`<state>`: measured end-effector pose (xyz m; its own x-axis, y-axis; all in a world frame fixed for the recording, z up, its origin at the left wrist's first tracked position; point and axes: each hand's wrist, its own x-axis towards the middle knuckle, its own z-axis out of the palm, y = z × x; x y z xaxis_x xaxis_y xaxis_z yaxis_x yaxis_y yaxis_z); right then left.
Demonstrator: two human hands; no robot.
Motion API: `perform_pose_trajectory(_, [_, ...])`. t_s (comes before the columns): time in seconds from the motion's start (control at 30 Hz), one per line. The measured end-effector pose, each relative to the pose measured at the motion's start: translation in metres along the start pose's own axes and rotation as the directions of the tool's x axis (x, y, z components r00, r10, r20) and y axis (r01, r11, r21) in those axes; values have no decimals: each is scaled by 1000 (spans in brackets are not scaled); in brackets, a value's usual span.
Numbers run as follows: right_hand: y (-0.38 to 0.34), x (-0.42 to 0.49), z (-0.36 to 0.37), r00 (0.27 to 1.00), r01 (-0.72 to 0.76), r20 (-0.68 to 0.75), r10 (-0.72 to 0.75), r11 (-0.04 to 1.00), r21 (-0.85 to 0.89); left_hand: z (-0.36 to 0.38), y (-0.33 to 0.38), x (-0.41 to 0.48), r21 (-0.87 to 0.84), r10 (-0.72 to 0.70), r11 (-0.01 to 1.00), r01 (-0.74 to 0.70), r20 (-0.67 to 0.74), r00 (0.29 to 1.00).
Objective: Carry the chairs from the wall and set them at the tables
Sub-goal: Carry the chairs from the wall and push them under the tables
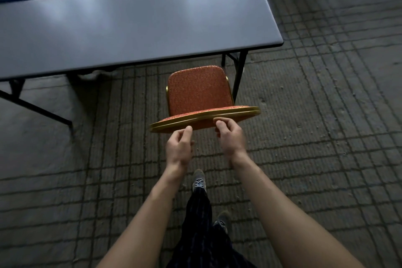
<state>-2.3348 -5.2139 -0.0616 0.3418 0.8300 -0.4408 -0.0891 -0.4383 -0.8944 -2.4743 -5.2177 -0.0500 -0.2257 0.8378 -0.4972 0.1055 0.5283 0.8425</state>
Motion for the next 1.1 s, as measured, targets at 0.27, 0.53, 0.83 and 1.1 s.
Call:
perform_pose_trajectory(0.27, [3,57,17,900,-419,71,431,807,416,31,24,73,-544,-409,692,475,247,878])
perform_pose_trajectory(0.53, [-6,112,29,841,-502,100,532,697,512,57,34,109,-649,-537,617,445,66,841])
perform_pose_trajectory(0.83, [-37,193,40,871,-448,104,480,691,568,91,71,179,-687,-477,629,364,29,878])
perform_pose_trajectory(1.1, [-73,273,65,888,-425,103,448,716,553,113,125,251,-659,-463,670,342,-11,886])
